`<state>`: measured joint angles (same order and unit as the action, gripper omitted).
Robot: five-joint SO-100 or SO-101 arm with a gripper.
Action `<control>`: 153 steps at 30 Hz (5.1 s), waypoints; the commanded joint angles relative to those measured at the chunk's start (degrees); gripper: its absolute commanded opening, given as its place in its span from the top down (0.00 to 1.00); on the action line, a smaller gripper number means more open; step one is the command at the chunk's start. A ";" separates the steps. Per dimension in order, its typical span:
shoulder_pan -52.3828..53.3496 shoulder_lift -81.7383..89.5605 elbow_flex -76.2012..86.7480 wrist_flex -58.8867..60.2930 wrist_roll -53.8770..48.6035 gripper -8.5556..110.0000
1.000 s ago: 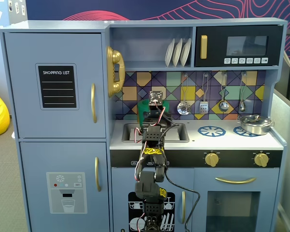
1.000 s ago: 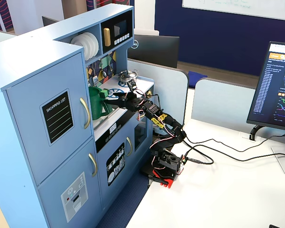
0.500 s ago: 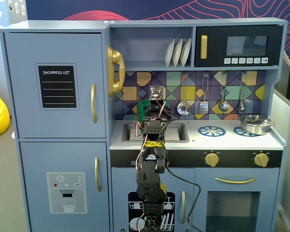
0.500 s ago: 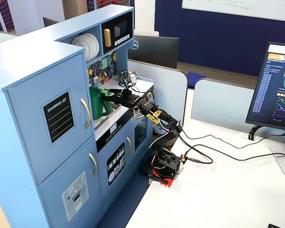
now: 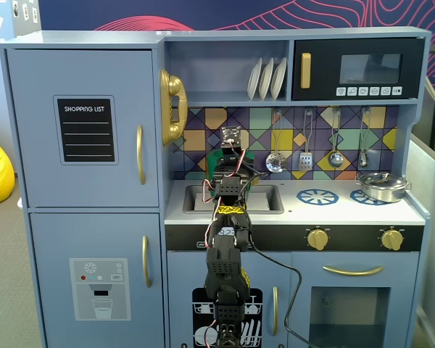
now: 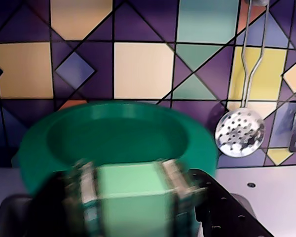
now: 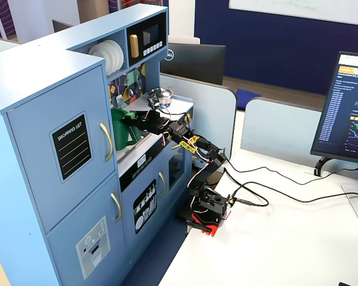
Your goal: Take off the lid from the green recipient and place it on the counter
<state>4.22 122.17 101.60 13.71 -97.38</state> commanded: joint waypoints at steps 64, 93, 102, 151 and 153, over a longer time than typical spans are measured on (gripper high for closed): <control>31.11 -13.01 23.12 -42.54 6.50 0.74; 9.32 45.97 40.25 6.42 4.66 0.78; 2.11 54.40 51.24 11.69 4.39 0.80; -2.29 59.94 70.05 74.09 10.99 0.91; -2.29 59.94 70.05 74.09 10.99 0.91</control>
<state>2.29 182.64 170.68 78.05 -88.59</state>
